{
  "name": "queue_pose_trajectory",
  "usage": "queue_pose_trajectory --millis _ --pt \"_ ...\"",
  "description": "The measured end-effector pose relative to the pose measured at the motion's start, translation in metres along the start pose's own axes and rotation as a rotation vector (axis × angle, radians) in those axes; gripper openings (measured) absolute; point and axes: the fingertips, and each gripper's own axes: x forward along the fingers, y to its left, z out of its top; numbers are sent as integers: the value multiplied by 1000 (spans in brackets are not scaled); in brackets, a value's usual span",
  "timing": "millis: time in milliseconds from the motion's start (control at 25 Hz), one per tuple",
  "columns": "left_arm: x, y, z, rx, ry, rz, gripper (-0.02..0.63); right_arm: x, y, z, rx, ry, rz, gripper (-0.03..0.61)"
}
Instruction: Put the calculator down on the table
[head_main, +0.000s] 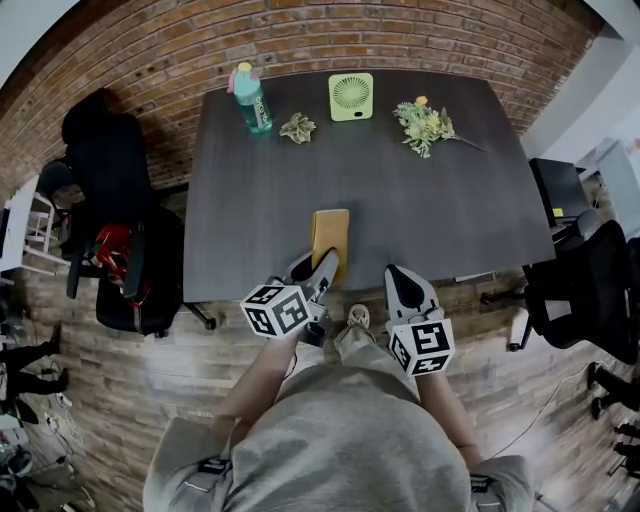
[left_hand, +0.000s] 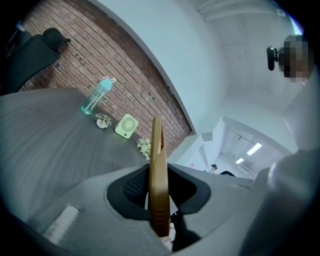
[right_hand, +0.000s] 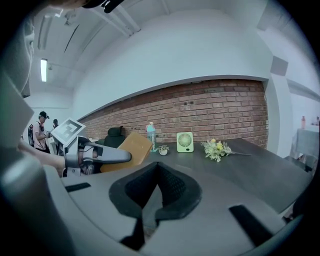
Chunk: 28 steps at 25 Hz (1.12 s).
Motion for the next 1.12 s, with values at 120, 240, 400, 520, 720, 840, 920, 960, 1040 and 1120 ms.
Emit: queue_pose_trajectory --millis 120,240,400,520,720,840,920,960,1040,1120 --pt "17 7 4 -11 3 15 89 14 -10 5 -3 5 14 2" --pt "33 15 6 -22 10 35 89 26 -19 8 -3 10 26 2" --pt "53 25 4 -32 28 62 89 39 -31 7 2 21 39 2" --pt "68 33 1 -37 45 79 89 48 -39 5 5 32 49 2" --pt "90 45 -7 -46 77 109 89 58 -51 1 13 51 61 2" --pt "103 51 -13 -47 102 126 89 63 -59 0 18 60 66 2" --pt "111 55 -18 -55 119 139 89 66 -64 -1 20 65 69 2" --pt "115 58 -21 -61 127 146 89 67 -67 -1 20 66 71 2" --pt "122 62 -26 -76 141 161 89 69 -71 -2 20 69 75 2" --pt "128 66 -32 -87 157 176 89 71 -75 -1 21 71 78 2"
